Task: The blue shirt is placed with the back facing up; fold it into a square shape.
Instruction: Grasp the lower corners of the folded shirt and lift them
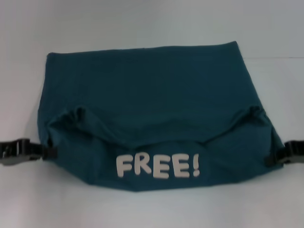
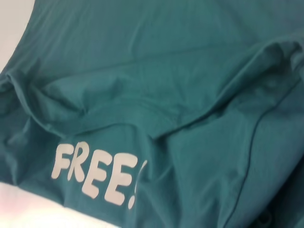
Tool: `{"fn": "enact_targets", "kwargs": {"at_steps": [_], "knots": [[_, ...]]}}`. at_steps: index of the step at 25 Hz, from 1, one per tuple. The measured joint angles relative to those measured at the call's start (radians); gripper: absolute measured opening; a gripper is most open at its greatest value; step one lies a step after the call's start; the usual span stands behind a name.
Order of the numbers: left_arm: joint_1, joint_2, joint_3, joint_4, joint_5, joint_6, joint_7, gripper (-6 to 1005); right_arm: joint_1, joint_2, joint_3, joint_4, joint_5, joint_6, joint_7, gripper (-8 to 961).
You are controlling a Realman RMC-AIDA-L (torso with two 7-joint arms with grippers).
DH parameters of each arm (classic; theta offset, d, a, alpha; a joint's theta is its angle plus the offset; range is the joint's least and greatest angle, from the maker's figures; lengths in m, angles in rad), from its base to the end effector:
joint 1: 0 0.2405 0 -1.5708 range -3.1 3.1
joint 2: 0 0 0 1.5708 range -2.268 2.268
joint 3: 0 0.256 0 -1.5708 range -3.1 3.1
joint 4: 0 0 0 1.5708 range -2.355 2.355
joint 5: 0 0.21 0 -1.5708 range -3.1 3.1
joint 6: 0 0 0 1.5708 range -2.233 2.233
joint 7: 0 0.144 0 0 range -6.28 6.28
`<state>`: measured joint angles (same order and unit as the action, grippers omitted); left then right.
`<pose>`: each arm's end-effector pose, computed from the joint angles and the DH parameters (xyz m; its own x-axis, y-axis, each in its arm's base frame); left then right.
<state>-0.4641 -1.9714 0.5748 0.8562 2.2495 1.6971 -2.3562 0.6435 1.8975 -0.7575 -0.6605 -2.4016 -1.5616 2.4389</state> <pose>-0.3115 0.3127 0.0761 0.1770 0.9123 0.3694 0.9739 -0.2165 0.0679 0.3001 0.3525 0.0521 0.2220 -0.9638 -0.1477 -0.9728 -0.2087 -0.1007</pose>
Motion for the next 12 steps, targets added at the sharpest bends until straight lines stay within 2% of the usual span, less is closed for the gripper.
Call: {"fn": "enact_targets", "kwargs": {"at_steps": [3, 12], "knots": [[0.019, -0.002, -0.015, 0.026, 0.045, 0.058, -0.005, 43, -0.019, -0.006, -0.001, -0.001, 0.000, -0.056, 0.001, 44], [0.047, -0.007, -0.020, 0.046, 0.159, 0.176, -0.001, 45, -0.058, -0.007, -0.003, -0.001, -0.037, -0.146, -0.010, 47]]}}
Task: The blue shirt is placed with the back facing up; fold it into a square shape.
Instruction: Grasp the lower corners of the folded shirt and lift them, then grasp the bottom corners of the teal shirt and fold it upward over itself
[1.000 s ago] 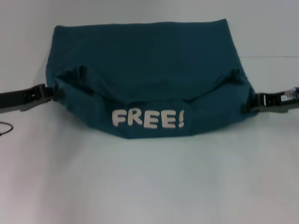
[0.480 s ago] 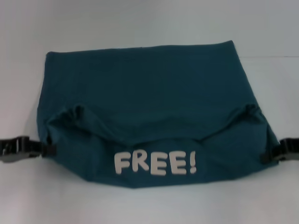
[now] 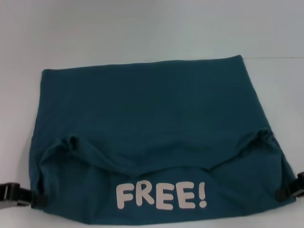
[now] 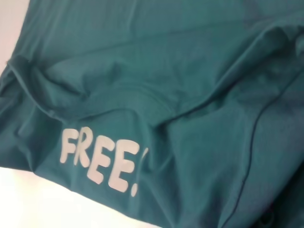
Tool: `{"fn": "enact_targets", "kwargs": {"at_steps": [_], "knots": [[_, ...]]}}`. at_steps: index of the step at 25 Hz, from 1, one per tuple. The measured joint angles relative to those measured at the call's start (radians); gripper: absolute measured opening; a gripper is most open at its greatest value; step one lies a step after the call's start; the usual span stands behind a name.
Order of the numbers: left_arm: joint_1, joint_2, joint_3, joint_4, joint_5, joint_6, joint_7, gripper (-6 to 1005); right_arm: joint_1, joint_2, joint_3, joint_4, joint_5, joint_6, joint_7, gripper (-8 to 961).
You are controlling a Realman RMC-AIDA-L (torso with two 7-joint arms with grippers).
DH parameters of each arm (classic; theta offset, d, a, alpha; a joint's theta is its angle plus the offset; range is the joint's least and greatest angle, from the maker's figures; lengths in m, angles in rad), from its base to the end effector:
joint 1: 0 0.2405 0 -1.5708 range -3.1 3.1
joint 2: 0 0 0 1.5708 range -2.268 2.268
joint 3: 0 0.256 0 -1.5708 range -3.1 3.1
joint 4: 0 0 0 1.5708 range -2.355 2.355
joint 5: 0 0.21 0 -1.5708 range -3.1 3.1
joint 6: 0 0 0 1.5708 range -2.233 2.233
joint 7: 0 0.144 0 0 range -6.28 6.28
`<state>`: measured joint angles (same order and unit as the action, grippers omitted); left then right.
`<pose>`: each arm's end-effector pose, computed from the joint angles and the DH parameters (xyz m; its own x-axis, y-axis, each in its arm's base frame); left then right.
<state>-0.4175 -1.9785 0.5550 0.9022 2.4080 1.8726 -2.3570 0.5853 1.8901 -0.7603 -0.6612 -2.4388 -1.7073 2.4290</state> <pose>-0.3262 0.2694 0.0746 0.1451 0.9734 0.1774 0.9850 -0.1590 0.0671 0.3150 0.3145 0.0530 0.1671 -0.9858 -0.0141 -0.9851 -0.1664 -0.0435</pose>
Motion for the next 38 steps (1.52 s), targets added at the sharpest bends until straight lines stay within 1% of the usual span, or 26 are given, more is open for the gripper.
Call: {"fn": "enact_targets", "kwargs": {"at_steps": [6, 13, 20, 29, 31, 34, 36, 38], "knots": [[0.005, 0.000, -0.023, 0.000, 0.064, -0.004, 0.002, 46, -0.008, 0.000, 0.011, 0.000, -0.026, -0.002, -0.011, 50], [0.004, 0.001, -0.025, -0.004, 0.102, -0.013, 0.002, 47, -0.009, -0.001, 0.013, 0.000, -0.026, 0.000, -0.013, 53], [0.006, 0.001, -0.029, -0.005, 0.138, -0.036, 0.000, 48, -0.010, -0.007, 0.025, 0.000, -0.026, 0.003, -0.007, 56], [0.002, 0.001, -0.041, -0.011, 0.132, -0.028, 0.026, 50, -0.012, -0.007, 0.058, 0.000, -0.021, -0.002, -0.024, 60], [-0.007, 0.004, -0.066, -0.010, 0.116, -0.020, 0.037, 50, -0.009, -0.006, 0.093, -0.001, -0.002, 0.000, -0.040, 61], [-0.039, 0.015, -0.121, -0.013, 0.094, -0.031, 0.027, 51, 0.002, -0.007, 0.159, -0.001, 0.036, 0.029, -0.052, 62], [-0.074, 0.023, -0.151, -0.021, 0.088, -0.069, -0.009, 51, 0.015, -0.007, 0.192, -0.001, 0.065, 0.076, -0.049, 63], [-0.107, 0.026, -0.160, -0.028, 0.086, -0.119, -0.052, 52, 0.028, -0.003, 0.207, -0.001, 0.101, 0.130, -0.044, 64]]}}
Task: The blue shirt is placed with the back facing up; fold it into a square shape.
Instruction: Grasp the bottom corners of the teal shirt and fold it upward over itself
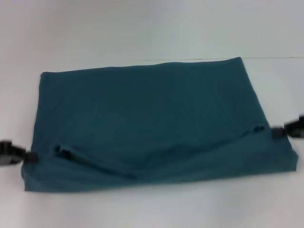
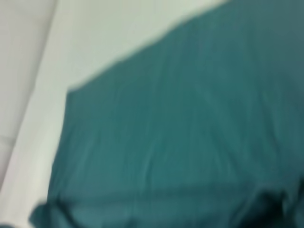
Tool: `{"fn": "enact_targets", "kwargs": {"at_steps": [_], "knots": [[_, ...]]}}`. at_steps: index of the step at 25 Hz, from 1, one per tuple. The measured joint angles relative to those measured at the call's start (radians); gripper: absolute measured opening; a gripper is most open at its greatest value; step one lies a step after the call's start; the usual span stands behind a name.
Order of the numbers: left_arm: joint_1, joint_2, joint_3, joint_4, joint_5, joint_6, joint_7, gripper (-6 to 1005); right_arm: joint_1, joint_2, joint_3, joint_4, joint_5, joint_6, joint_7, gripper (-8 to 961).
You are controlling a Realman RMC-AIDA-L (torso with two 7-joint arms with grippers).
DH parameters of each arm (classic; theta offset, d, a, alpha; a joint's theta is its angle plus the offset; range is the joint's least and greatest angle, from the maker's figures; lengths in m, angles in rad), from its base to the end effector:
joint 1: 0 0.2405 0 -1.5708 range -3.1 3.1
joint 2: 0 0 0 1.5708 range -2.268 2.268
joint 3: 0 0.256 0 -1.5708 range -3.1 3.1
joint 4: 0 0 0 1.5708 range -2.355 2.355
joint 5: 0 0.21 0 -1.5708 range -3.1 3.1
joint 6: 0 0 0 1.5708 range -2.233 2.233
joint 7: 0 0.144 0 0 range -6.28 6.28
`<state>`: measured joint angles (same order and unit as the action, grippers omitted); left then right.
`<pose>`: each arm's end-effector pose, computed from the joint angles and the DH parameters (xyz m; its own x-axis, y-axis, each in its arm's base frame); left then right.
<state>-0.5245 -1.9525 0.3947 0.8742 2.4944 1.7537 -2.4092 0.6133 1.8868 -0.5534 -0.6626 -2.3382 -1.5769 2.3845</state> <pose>-0.3271 0.3107 0.0972 0.0868 0.9390 0.3329 0.9959 -0.0903 -0.0048 0.3060 0.3552 0.0791 0.1607 -0.9226 -0.3507 -0.9843 -0.1760 0.0120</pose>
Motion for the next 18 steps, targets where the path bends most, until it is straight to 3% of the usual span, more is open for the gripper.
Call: {"fn": "enact_targets", "kwargs": {"at_steps": [11, 18], "knots": [[-0.176, -0.009, 0.001, -0.091, -0.001, -0.306, -0.100, 54, 0.076, 0.053, 0.002, 0.006, 0.109, 0.376, 0.001, 69], [-0.254, -0.029, 0.038, -0.168, -0.001, -0.564, -0.121, 55, 0.130, 0.108, -0.049, 0.021, 0.112, 0.676, -0.009, 72]]}}
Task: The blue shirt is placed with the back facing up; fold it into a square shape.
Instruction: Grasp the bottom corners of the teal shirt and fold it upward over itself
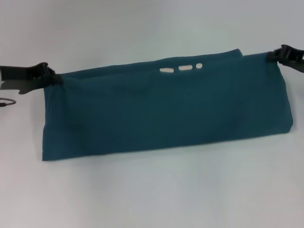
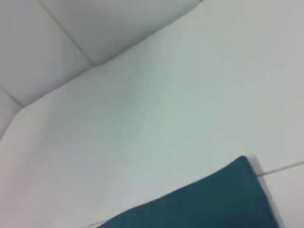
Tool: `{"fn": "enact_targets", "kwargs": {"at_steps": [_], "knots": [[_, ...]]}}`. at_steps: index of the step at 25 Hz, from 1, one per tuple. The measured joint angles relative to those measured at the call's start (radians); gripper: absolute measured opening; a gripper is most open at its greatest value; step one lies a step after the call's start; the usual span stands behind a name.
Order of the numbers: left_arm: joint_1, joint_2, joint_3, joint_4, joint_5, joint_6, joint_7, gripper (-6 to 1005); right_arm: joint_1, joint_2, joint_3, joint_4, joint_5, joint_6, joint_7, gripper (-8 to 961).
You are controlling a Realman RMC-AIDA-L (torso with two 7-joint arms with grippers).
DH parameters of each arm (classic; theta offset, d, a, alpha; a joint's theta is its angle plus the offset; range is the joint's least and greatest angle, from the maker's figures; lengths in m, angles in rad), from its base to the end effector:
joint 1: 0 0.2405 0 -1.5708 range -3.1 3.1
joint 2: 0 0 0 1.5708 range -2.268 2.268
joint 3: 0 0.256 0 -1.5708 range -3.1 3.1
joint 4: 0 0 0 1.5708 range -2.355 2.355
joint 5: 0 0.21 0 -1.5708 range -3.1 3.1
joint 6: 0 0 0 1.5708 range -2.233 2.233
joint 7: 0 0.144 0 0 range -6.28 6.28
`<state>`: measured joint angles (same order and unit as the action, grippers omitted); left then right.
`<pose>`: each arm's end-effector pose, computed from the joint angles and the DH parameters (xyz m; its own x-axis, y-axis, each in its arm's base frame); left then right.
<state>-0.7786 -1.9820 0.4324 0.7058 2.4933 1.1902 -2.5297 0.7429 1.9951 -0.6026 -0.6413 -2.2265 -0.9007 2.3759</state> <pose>-0.2787 0.4308 0.0741 0.1134 0.7921 0.5997 0.9899 -0.0384 -0.1364 0.2787 0.4515 0.0663 0.2088 -0.6511 -0.7297 -0.9751 -0.0818 -0.2061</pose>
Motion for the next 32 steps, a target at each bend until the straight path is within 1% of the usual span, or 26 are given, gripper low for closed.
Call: {"fn": "enact_targets", "kwargs": {"at_steps": [2, 6, 10, 15, 20, 32], "knots": [[-0.010, -0.005, 0.027, -0.016, 0.000, -0.062, -0.011, 55, 0.016, 0.011, -0.033, 0.013, 0.000, 0.069, -0.001, 72], [-0.021, -0.012, 0.073, -0.036, 0.001, -0.162, -0.035, 56, 0.046, 0.024, -0.095, 0.045, -0.001, 0.182, -0.001, 74], [-0.029, -0.024, 0.092, -0.041, 0.006, -0.233, -0.049, 57, 0.078, 0.028, -0.138, 0.082, -0.002, 0.286, -0.001, 76], [-0.031, -0.027, 0.095, -0.058, 0.007, -0.284, -0.058, 58, 0.121, 0.029, -0.198, 0.128, -0.003, 0.376, -0.001, 78], [-0.029, -0.029, 0.095, -0.061, 0.002, -0.308, -0.058, 59, 0.146, 0.029, -0.245, 0.150, -0.004, 0.420, -0.001, 80], [-0.033, -0.039, 0.094, -0.063, -0.001, -0.350, -0.059, 61, 0.156, 0.028, -0.261, 0.156, -0.005, 0.454, -0.001, 85]]}}
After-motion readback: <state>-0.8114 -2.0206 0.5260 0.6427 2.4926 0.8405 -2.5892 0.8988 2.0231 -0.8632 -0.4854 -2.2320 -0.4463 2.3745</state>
